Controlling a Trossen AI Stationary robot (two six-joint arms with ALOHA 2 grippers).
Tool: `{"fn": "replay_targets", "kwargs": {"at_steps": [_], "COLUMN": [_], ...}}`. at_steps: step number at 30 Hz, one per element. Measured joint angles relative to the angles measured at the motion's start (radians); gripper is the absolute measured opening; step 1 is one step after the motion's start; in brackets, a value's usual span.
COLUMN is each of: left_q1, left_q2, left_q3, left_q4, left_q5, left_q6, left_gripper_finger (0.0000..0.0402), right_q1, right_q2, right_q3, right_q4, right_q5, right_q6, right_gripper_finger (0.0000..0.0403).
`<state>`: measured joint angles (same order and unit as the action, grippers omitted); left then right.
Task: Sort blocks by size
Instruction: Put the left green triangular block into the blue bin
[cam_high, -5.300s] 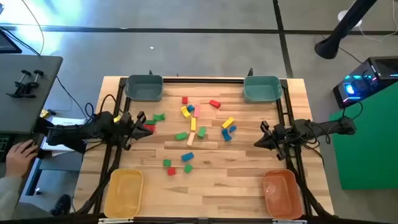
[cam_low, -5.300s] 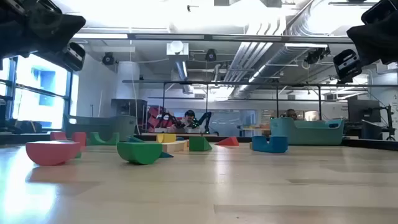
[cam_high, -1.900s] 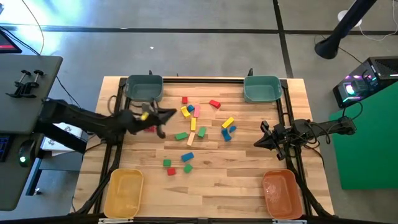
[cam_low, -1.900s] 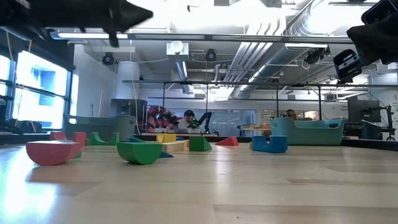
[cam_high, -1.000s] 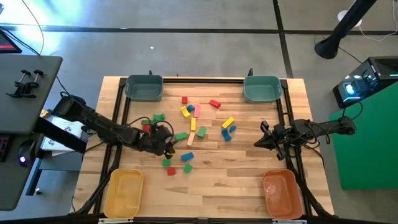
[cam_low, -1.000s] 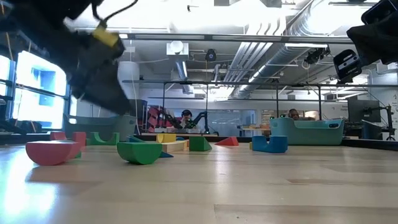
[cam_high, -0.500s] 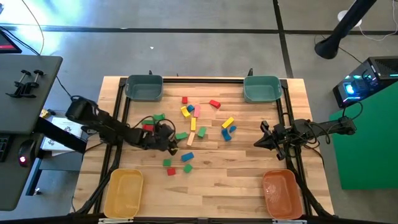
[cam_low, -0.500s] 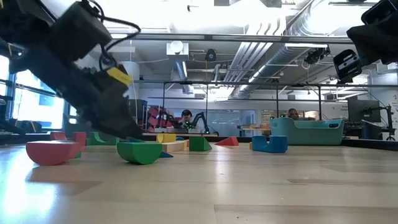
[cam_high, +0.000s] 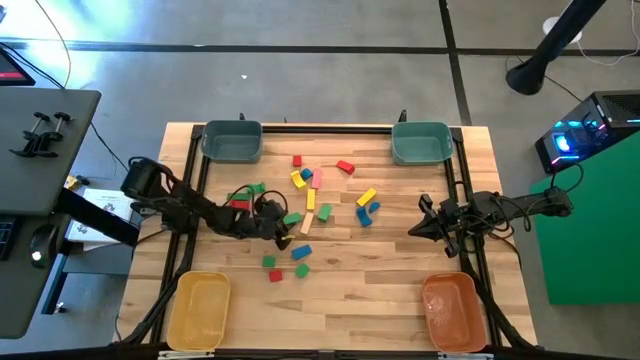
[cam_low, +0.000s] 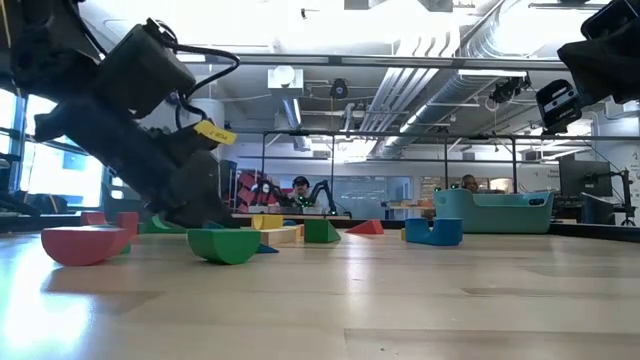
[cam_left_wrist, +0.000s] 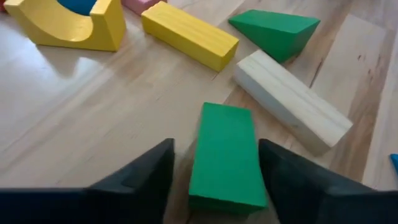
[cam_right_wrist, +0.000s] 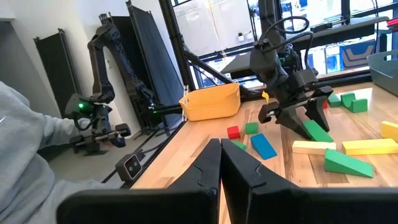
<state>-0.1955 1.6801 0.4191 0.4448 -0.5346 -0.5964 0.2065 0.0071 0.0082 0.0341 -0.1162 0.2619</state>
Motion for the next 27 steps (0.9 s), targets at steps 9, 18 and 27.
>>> {"fn": "replay_targets", "kwargs": {"at_steps": [9, 18, 27], "left_q1": [0.03, 0.14, 0.577], "left_q2": [-0.151, -0.36, -0.363], "left_q3": [0.026, 0.378, 0.51], "left_q4": [-0.264, -0.823, -1.046], "left_q5": [0.026, -0.37, -0.314], "left_q6": [0.048, 0.083, 0.18], "left_gripper_finger": [0.01, 0.01, 0.01], "right_q1": [0.0, 0.0, 0.0], "right_q2": [0.0, 0.0, 0.0], "right_q3": [0.0, 0.0, 0.0], "right_q4": [0.0, 0.0, 0.0], "right_q5": [0.0, 0.0, 0.0], "right_q6": [0.0, 0.0, 0.0], "right_gripper_finger": [0.0002, 0.0002, 0.0002]}}
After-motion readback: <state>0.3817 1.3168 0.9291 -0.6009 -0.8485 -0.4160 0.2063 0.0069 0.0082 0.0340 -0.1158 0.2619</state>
